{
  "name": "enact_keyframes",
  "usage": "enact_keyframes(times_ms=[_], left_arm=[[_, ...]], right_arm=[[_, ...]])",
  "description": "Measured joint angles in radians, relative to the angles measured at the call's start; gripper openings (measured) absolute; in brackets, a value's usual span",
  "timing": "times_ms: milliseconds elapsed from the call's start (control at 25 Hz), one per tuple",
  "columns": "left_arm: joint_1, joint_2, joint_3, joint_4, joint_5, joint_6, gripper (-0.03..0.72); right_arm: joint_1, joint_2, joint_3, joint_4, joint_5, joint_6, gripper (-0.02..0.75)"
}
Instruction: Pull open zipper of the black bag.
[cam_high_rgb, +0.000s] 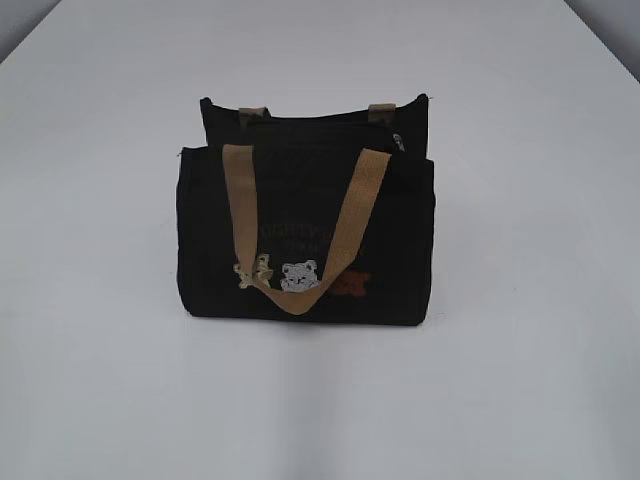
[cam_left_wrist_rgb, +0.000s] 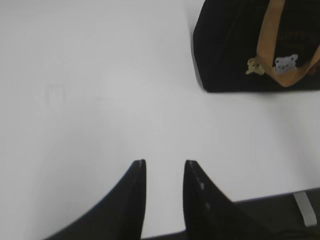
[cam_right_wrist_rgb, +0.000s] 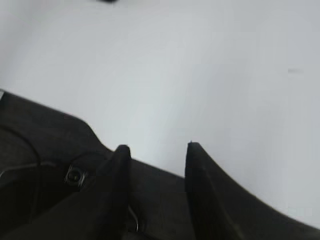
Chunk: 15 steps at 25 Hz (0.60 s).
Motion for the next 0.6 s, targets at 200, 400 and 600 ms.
enact_keyframes(times_ms=[200,400,600], left_arm=[[0.001,-0.179,0.013,0.022,0.005,-0.001,0.193],[0.001,-0.183,0.04,0.012,-0.032,0.007,0.193],[0.001,-0.187,0.04,0.01,-0.041,0.007,0.193]], right_arm=[[0.0,-0.196,0.029,0.002,-0.052,-0.008,0.292],[0.0,-0.259,0.031,0.0,-0.057,-0.009,0.288],[0.0,-0.259,0.031,-0.001,-0.058,-0.009,0.287]])
